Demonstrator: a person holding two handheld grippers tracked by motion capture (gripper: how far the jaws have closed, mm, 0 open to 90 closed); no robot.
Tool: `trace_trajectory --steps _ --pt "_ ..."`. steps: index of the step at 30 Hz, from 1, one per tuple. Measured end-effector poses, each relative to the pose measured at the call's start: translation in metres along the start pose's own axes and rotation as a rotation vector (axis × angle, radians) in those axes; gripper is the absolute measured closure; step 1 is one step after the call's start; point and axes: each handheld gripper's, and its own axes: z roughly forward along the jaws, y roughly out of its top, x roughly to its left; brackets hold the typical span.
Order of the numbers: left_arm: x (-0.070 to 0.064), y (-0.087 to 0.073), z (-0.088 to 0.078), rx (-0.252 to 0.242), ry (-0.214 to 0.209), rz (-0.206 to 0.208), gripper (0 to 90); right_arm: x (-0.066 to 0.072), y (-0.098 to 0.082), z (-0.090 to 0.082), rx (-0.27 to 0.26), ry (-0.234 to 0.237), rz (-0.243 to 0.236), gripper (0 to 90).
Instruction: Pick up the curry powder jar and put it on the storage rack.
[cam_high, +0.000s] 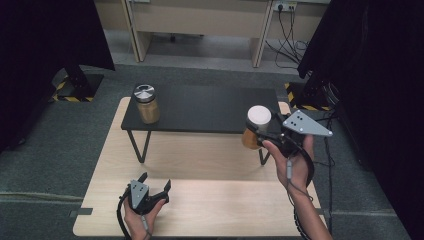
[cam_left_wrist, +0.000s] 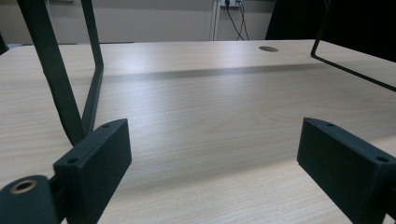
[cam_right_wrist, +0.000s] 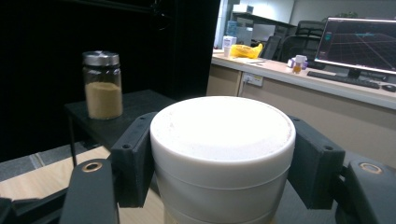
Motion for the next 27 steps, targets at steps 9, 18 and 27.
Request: trace_trajectory --steps 9,18,27 --pt "-0.001 0.0 0.0 0.002 0.001 0.011 9.2 -0.01 0.016 0.015 0.001 -0.017 0.0 33.8" --pt "-0.001 0.001 0.0 0.005 -0.002 0.015 9.2 -0.023 0.028 0.036 0.009 -0.033 0.013 33.8" --pt "-0.001 0.0 0.0 0.002 -0.003 0.018 9.2 -0.031 0.028 0.06 0.018 -0.054 0.045 33.8"
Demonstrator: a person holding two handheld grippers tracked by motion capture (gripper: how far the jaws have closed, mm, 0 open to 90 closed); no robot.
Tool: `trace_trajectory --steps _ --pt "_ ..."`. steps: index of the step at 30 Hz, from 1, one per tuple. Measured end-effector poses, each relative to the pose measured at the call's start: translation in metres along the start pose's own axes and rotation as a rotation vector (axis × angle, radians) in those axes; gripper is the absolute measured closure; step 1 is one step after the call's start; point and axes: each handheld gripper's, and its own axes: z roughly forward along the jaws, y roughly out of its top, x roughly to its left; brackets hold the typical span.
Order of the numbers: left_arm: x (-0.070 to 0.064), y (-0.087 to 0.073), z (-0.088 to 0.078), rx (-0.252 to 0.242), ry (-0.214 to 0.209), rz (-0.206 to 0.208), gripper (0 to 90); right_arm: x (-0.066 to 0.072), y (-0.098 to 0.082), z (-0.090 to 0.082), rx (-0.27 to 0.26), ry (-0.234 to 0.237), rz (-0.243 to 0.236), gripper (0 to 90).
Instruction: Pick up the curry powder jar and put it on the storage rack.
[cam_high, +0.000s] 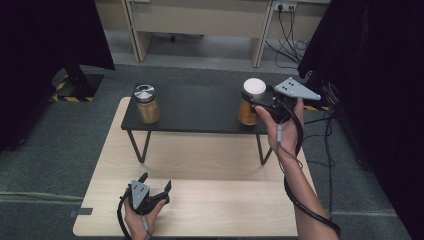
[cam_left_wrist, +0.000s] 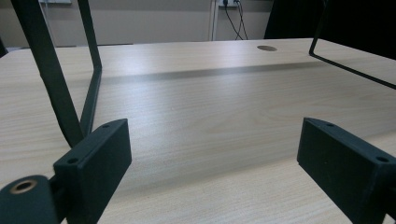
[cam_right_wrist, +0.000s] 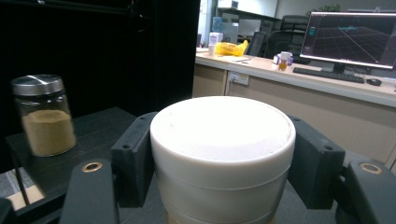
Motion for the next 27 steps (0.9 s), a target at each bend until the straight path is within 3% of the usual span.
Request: trace_trajectory --steps 18,27 --pt "-0.001 0.0 0.0 0.002 -0.003 0.009 9.2 -0.006 -0.008 0.017 0.021 0.001 0.039 33.7" --pt "-0.001 0.001 0.0 0.003 -0.002 0.009 9.2 -0.008 -0.018 0.016 -0.01 -0.005 0.066 33.7"
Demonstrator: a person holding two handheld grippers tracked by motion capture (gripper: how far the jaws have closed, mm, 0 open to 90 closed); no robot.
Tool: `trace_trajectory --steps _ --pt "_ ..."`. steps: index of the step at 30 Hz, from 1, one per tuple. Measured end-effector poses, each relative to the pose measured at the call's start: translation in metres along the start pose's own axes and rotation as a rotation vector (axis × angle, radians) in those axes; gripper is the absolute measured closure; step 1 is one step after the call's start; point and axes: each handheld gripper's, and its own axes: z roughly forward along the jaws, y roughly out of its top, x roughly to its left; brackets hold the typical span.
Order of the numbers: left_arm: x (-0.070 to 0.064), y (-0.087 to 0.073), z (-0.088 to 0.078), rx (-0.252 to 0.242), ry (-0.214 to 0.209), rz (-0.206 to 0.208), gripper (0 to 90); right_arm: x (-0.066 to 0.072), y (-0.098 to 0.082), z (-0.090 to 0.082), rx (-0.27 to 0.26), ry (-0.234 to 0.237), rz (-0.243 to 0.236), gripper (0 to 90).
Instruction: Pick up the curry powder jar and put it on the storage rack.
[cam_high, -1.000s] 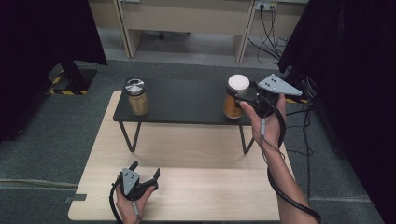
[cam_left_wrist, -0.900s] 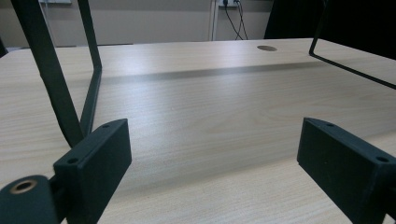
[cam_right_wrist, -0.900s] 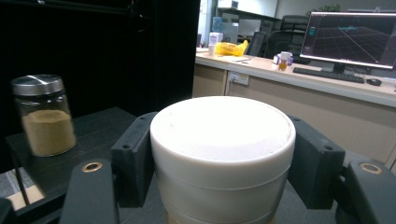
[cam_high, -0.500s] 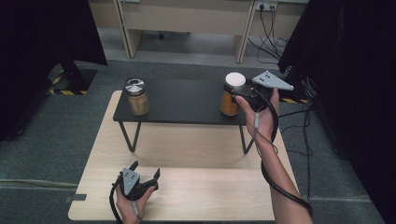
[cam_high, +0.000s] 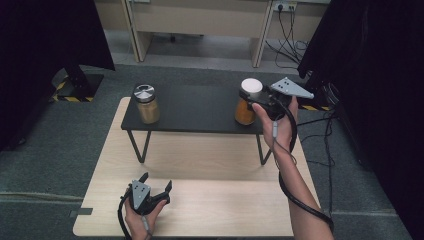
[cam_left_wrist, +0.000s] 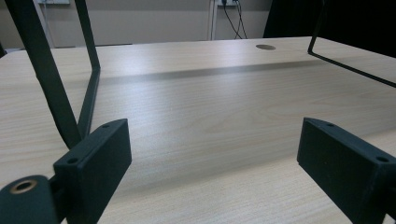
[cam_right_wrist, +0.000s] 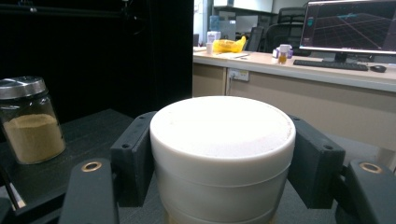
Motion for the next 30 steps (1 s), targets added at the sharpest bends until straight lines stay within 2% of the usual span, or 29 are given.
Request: trace_trajectory --steps 3,30 --pt "-0.0004 -0.0001 -0.0001 -0.001 0.001 0.002 9.1 0.001 -0.0047 -0.0008 -0.016 -0.006 0.003 33.7" --pt "0.0007 0.0001 0.0002 0.0 -0.002 -0.003 9.2 0.0017 -0.0014 -0.0002 -0.003 -0.008 0.004 33.6"
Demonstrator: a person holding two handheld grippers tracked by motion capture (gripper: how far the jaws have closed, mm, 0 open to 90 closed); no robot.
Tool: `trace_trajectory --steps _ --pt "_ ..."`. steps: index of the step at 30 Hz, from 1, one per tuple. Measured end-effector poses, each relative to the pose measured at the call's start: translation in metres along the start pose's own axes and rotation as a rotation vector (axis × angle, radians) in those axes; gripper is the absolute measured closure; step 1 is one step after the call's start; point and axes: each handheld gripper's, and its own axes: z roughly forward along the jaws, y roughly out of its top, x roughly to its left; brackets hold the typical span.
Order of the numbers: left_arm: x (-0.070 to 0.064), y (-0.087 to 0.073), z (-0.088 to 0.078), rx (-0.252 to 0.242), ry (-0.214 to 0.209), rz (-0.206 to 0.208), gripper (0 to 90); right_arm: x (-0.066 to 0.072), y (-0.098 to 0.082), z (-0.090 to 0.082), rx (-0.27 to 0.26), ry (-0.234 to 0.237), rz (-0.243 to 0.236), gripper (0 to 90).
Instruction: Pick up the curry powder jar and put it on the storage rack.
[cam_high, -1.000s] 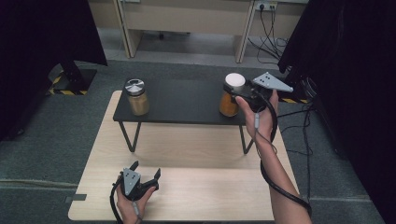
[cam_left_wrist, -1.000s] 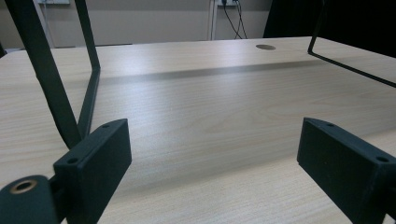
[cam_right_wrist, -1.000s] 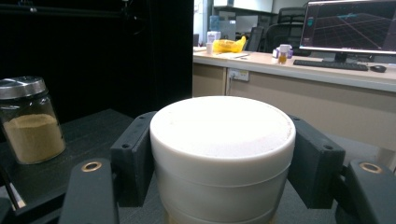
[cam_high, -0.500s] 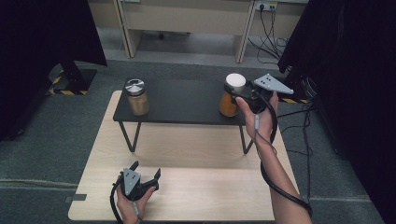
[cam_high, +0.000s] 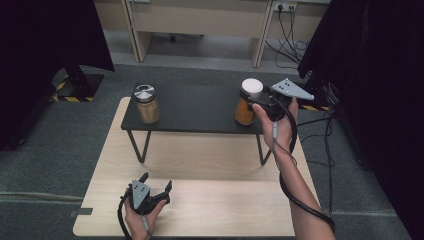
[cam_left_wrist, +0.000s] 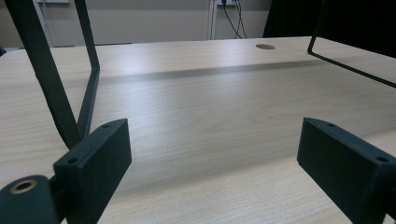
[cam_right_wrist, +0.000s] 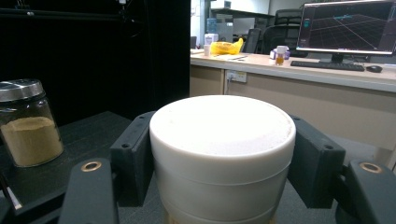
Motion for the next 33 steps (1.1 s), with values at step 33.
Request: trace_trajectory --steps 33 --pt "0.0 0.0 0.0 0.002 0.0 0.001 9.2 0.015 -0.005 -0.002 -0.016 -0.061 -0.008 10.7"
